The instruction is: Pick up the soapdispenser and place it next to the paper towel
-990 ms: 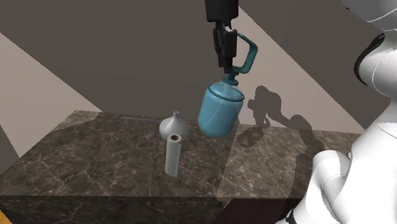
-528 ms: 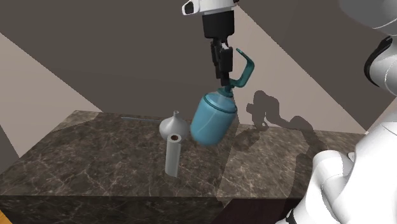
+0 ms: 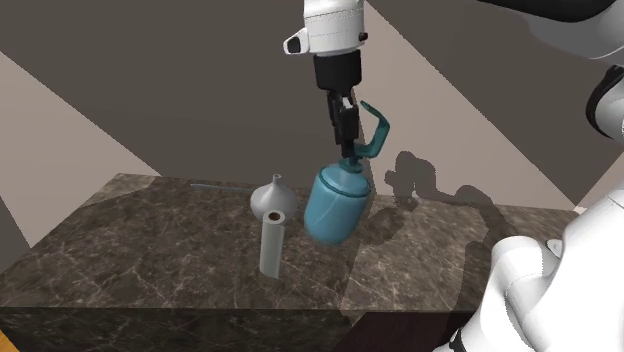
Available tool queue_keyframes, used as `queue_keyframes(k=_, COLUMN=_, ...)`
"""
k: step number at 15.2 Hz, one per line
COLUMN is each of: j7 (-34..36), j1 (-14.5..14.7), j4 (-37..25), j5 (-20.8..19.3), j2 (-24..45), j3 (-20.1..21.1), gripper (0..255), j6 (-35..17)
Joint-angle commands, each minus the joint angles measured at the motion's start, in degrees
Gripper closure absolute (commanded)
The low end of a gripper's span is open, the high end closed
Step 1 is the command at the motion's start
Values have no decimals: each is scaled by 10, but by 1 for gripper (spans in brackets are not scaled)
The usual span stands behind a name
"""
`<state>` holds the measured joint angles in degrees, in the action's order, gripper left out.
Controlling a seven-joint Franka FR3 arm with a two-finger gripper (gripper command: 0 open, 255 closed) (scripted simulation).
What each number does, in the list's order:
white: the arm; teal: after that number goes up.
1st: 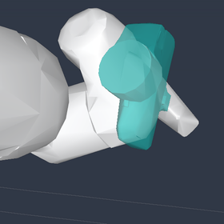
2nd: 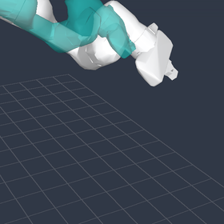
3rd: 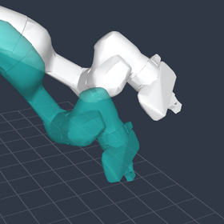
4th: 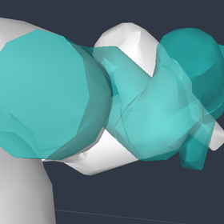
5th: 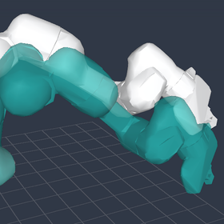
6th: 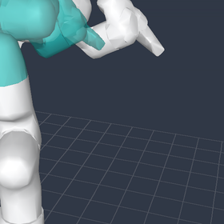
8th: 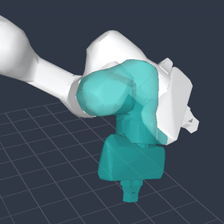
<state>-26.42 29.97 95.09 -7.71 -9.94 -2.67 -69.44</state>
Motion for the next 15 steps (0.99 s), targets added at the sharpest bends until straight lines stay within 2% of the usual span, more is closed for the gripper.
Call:
queue_keyframes(k=1, j7=1, j1=-1, j4=21, j5=0, j2=-5, j3=-1, gripper=255, j6=-17)
queue_keyframes(k=15, j7=13, j1=-1, j4=154, j5=1, j2=-28, j3=-3, gripper=255, j6=-126)
